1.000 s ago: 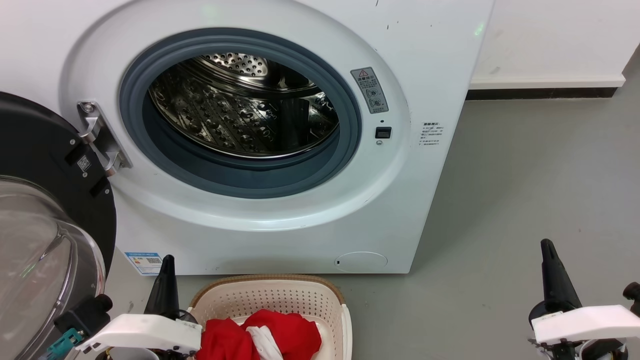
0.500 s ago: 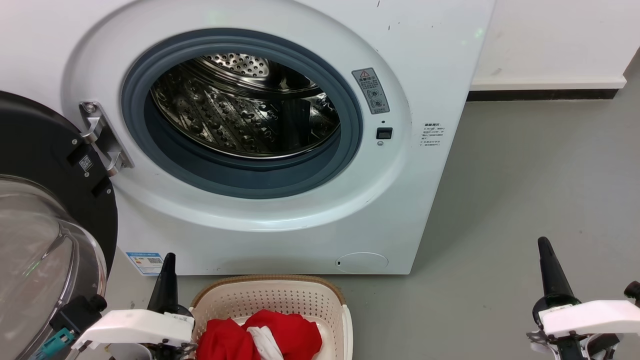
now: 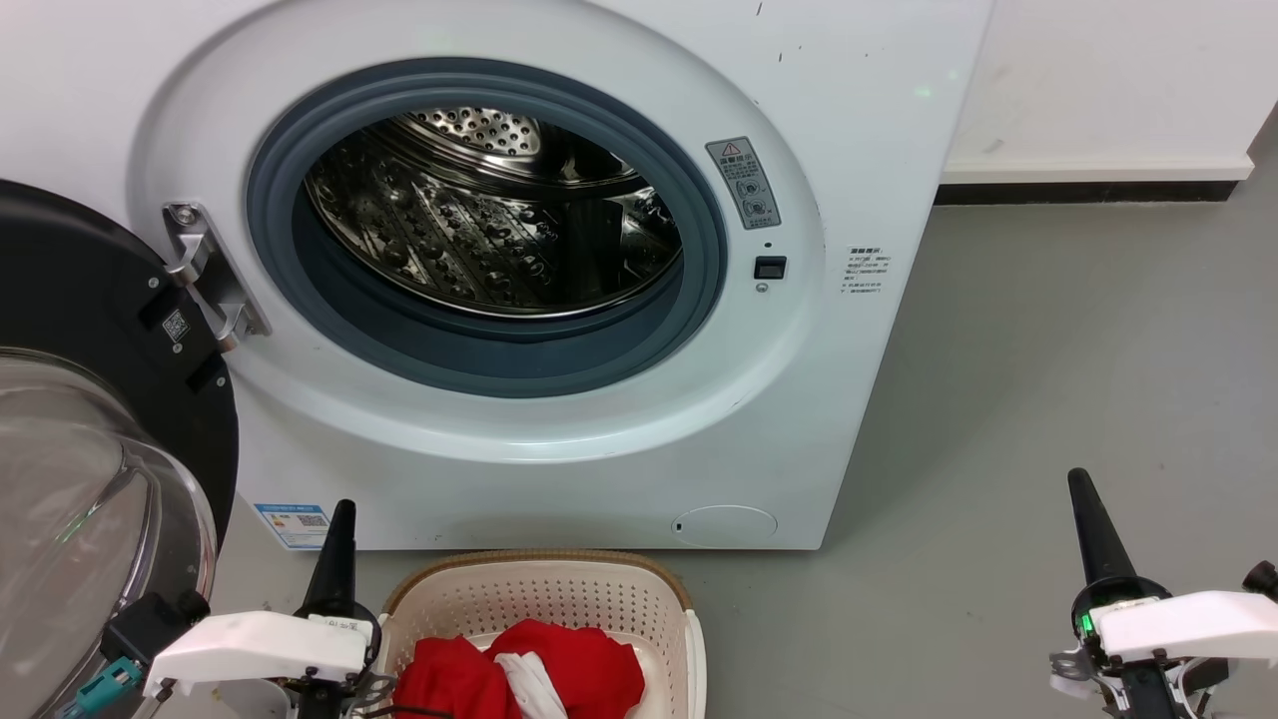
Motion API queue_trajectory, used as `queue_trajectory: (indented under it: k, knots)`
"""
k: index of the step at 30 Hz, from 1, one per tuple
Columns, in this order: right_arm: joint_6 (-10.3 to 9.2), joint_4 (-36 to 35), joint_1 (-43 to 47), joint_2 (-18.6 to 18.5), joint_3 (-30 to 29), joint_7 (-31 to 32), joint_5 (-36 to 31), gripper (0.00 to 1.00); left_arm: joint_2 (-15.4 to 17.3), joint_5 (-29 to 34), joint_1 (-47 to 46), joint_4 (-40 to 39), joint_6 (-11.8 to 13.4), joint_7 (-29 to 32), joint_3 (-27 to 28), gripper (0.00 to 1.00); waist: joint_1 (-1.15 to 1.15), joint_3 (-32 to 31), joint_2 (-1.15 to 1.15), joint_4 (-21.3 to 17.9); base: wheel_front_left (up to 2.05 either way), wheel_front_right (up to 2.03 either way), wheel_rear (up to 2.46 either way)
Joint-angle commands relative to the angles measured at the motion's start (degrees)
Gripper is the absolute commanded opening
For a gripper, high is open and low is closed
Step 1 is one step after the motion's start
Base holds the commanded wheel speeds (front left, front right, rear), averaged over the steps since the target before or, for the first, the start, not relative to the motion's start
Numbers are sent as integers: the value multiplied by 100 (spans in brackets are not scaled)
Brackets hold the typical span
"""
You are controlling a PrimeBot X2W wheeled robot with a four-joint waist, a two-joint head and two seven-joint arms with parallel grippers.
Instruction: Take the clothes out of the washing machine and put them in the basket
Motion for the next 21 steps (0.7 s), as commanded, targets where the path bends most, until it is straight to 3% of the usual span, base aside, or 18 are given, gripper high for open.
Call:
queue_trajectory:
  k: [1,21]
  knots:
    - [0,-19,-138,-34,-14,27,136,0,7,-134,-117,-21,-32,26,33,0,0,-1,0,2,0,0,0]
    - [0,137,-263,-31,-44,309,1240,0,-19,-1292,-242,131,-129,307,111,0,0,-22,0,29,0,0,0]
